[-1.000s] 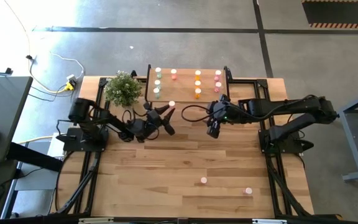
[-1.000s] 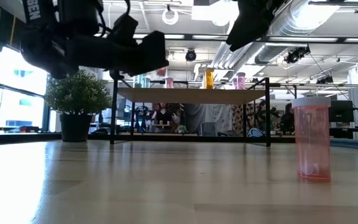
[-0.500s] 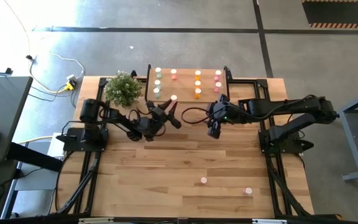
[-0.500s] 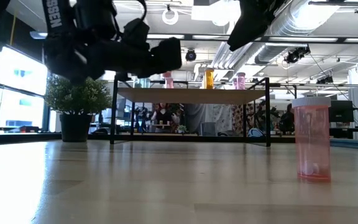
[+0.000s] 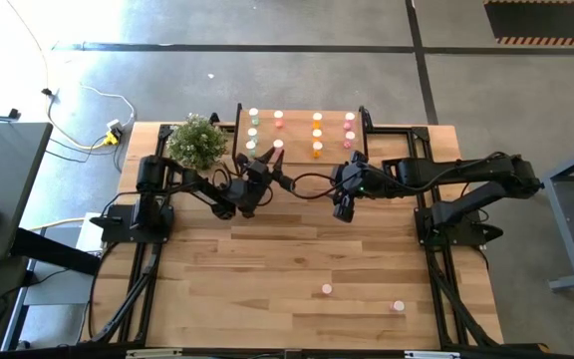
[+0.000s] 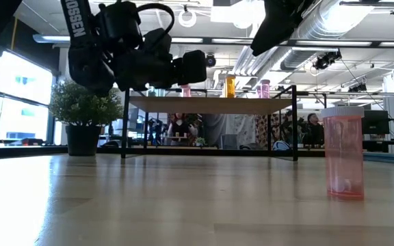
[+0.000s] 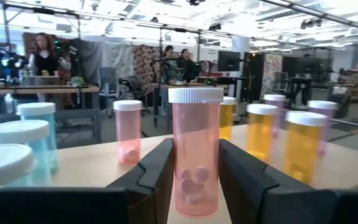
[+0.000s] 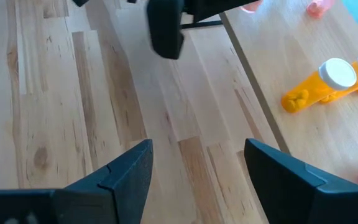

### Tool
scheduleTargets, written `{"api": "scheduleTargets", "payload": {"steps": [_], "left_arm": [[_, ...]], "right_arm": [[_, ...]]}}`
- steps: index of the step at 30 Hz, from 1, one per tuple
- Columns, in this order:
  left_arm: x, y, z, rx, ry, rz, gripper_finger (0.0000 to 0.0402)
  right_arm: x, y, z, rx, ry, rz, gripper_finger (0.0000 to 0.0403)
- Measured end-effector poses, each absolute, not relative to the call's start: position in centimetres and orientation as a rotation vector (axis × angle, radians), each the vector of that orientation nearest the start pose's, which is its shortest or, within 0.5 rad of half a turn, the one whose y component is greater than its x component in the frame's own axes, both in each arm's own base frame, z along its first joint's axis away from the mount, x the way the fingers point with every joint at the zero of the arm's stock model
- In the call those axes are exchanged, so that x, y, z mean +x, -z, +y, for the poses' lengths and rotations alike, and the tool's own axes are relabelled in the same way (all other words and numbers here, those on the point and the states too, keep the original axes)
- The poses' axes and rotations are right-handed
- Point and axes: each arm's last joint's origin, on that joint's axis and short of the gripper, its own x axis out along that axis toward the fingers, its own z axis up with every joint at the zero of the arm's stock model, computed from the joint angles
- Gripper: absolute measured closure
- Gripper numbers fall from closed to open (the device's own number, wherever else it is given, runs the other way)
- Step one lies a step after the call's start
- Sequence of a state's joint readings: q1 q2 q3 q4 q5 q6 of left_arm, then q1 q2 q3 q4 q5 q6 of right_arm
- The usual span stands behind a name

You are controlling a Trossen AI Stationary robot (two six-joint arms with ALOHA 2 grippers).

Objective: Pick and place medicine bottles onto shelf by color
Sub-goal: Put the top pink pill bottle on the shelf aligned with the other pink pill bottle

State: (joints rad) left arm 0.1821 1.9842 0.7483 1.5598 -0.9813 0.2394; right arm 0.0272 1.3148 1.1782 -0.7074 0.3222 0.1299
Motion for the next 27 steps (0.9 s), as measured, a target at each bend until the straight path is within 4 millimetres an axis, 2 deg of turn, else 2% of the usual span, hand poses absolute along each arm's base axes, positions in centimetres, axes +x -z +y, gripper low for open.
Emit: {"api": "scheduleTargets", "payload": {"steps": [12,27], "left_arm": [[33.1,-15.4,9.8,0.071,-1.212,-0.129,0.0296],[33.0,-15.3,10.2,0.054,-1.242,-0.120,0.0296]], "right_arm": [[26.7,-31.4,-0.2,-0.026,0.331,0.815,0.0158],[26.7,-31.3,-0.1,-0.019,0.317,0.823,0.0158]]}}
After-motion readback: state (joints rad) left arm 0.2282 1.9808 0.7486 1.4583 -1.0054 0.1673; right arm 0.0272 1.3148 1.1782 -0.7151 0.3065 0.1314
